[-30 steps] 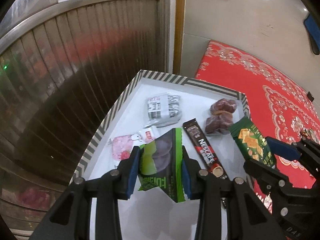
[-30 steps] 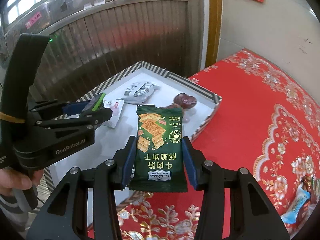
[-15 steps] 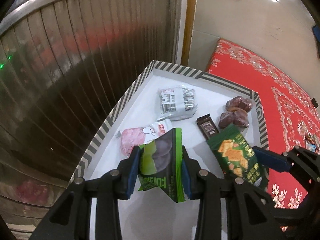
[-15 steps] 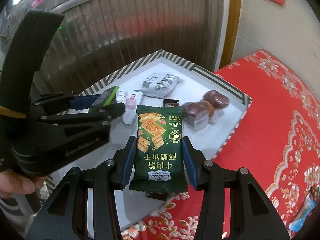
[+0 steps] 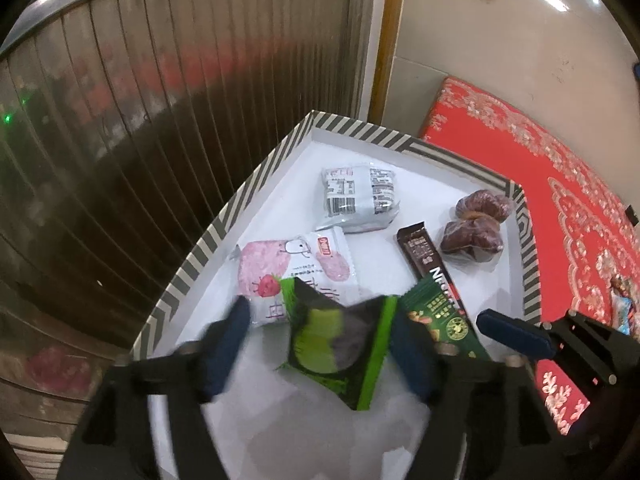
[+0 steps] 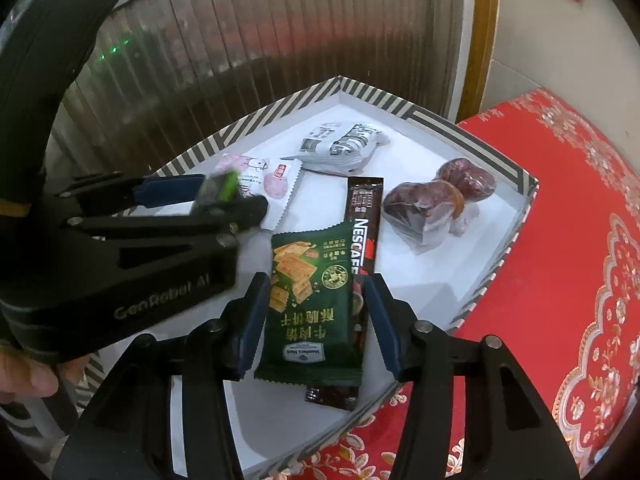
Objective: Organize snacks
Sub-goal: 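Carry both green packets over the white tray and open both grippers, then move both tools back from the tray to the snack pile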
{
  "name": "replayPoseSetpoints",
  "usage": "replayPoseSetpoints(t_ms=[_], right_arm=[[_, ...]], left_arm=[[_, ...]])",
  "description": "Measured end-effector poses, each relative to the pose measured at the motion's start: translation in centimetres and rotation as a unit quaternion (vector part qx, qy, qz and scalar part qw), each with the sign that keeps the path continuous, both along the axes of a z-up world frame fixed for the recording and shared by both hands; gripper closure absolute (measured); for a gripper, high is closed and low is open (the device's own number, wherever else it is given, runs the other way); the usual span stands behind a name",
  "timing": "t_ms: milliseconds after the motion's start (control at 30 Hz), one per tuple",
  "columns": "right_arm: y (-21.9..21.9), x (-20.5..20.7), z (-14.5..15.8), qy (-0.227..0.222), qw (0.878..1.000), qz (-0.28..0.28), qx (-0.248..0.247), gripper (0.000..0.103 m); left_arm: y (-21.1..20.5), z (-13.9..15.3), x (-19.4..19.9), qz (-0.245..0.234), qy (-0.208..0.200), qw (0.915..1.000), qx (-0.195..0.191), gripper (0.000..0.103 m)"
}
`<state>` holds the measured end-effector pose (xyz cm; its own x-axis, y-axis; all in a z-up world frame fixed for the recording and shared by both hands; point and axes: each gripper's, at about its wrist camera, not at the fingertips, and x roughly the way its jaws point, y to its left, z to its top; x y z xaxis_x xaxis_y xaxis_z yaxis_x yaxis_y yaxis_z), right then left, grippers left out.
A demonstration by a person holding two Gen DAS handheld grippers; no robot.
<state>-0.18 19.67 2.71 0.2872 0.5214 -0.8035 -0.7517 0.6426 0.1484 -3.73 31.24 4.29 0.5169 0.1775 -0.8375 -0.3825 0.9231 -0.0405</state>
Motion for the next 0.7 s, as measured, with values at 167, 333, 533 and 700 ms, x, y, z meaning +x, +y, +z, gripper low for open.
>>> replayPoseSetpoints(t_ms=[167,333,533,700], right_arm=[[-1.1,-0.1,1.2,0.006,1.0,-0.01,0.02,0.054],[-3.1,-0.6,2.8,0.005,0.999,-0.021,0.047,0.054],[-7.5,-1.1,4.3,-0.01,0.996,-0.051,0.075,0.054],[-12.2,-1.3,5.2,-0.022,0.991,-0.088,0.097,0.053]], left_arm=[[-0.4,1.3,-0.5,0.007,-0.014,0.9999,0.0,0.024],[-1.5,2.9,-1.0,0.004,-0.036,0.9993,0.008,0.021],[-4.2,4.7,-0.8,-0.012,-0.064,0.9978,0.01,0.015],[-8.0,5.5,0.1,-0.053,-0.073,0.9959,0.012,0.014]])
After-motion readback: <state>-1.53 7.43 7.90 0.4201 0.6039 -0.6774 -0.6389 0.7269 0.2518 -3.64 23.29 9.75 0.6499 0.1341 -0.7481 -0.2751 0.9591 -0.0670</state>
